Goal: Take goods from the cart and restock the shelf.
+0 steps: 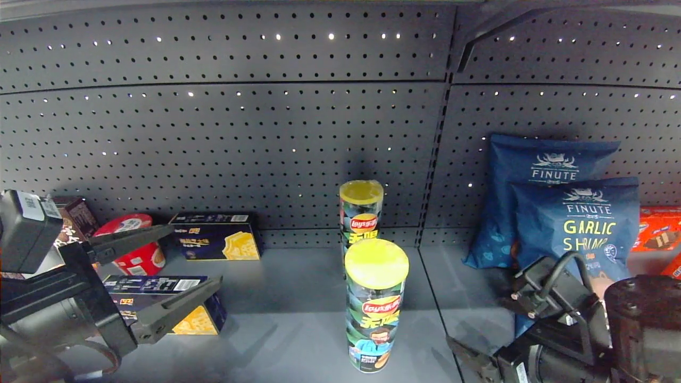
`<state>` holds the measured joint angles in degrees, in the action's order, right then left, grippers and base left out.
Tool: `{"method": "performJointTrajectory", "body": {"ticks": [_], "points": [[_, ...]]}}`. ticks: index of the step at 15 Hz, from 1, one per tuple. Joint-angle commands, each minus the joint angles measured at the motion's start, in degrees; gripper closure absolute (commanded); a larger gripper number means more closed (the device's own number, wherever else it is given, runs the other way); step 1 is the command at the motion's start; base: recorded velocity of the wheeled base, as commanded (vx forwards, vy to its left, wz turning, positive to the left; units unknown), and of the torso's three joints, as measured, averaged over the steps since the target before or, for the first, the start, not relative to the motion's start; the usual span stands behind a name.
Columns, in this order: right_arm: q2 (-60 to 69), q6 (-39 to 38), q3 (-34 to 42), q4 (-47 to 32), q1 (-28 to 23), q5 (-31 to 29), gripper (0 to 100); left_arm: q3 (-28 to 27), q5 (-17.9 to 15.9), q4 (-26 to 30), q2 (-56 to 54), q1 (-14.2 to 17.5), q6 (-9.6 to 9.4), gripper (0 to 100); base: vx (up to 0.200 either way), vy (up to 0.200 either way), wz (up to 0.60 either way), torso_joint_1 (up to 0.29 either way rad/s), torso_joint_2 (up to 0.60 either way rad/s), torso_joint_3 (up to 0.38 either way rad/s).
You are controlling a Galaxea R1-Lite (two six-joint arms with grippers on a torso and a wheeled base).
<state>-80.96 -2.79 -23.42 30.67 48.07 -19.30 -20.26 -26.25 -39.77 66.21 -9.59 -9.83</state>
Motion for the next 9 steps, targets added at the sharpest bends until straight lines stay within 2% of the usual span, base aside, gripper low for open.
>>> {"method": "performJointTrajectory", "body": {"ticks": [1,9], "points": [[-4.56,-0.02,-0.49,0.18,0.27,0.31,0,-0.13,-0.03,-0.05,1.12,-0.07,-0.02,0,0.0,0.0,0.0,0.0,0.0,0.0],[-15.02,-0.02,-9.19,0.62,0.18,0.93,0,-1.27,-0.38,-0.14,3.84,-0.07,-0.02,0,0.0,0.0,0.0,0.0,0.0,0.0]]}}
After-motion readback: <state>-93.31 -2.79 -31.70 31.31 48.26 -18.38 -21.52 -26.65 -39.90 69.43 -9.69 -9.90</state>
